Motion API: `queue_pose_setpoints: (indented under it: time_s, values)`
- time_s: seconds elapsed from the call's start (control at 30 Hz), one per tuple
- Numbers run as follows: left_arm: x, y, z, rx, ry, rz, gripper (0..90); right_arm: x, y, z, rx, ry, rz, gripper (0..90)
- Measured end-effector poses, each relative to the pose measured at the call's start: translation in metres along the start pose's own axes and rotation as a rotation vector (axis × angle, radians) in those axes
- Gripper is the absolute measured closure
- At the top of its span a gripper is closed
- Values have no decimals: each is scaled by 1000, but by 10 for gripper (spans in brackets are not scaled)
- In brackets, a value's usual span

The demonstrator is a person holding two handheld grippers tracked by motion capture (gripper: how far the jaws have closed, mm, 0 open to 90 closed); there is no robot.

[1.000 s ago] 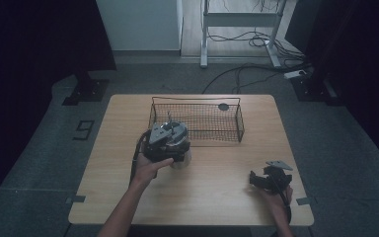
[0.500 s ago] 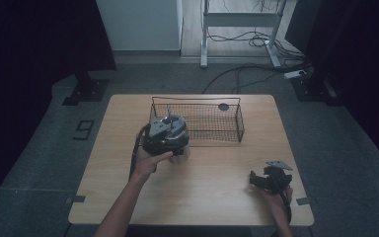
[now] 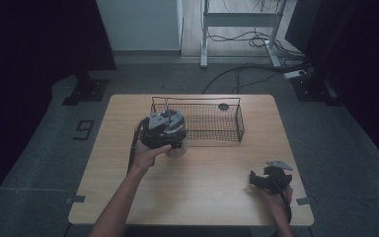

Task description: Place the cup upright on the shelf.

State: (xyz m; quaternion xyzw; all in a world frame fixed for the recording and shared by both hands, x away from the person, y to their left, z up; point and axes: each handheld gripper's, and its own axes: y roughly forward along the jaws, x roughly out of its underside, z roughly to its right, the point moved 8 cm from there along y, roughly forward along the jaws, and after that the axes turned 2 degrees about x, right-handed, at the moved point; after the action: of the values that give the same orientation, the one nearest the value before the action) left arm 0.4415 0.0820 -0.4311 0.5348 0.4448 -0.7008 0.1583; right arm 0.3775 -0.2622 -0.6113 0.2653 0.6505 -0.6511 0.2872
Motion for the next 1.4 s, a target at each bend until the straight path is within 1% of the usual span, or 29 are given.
queue_pose_setpoints:
  time_s: [0.3,0.43,0.6,0.7,0.73,0.87,0.9,0.97,1.0,1.1,1.27,1.4]
  values:
    - [-9,3,-5,2,4,11,40,0,0,0,1,-1,3,33]
    - [-13,6,-9,4,-8,8,40,0,0,0,1,0,4,33]
    - [-17,11,-15,-6,-9,2,40,0,0,0,1,-1,4,33]
    - [-19,12,-16,-6,-12,5,40,0,0,0,1,-1,4,33]
    - [-20,14,-18,-1,-22,5,40,0,0,0,1,0,6,33]
    - [-22,17,-20,-2,-25,4,40,0,0,0,1,-1,5,33]
    - [-25,17,-22,-3,-22,2,40,0,0,0,-1,-2,5,34]
    - [-26,17,-24,-3,-26,6,40,0,0,0,-1,-2,5,35]
    - [-29,18,-27,-1,-30,8,40,0,0,0,-1,-2,5,35]
    - [-31,19,-30,-5,-33,7,40,0,0,0,-1,-1,5,36]
    - [-35,26,-36,-14,-37,3,40,0,0,0,-1,-2,6,36]
    - [-37,33,-39,-12,-47,3,40,0,0,1,-1,-2,6,37]
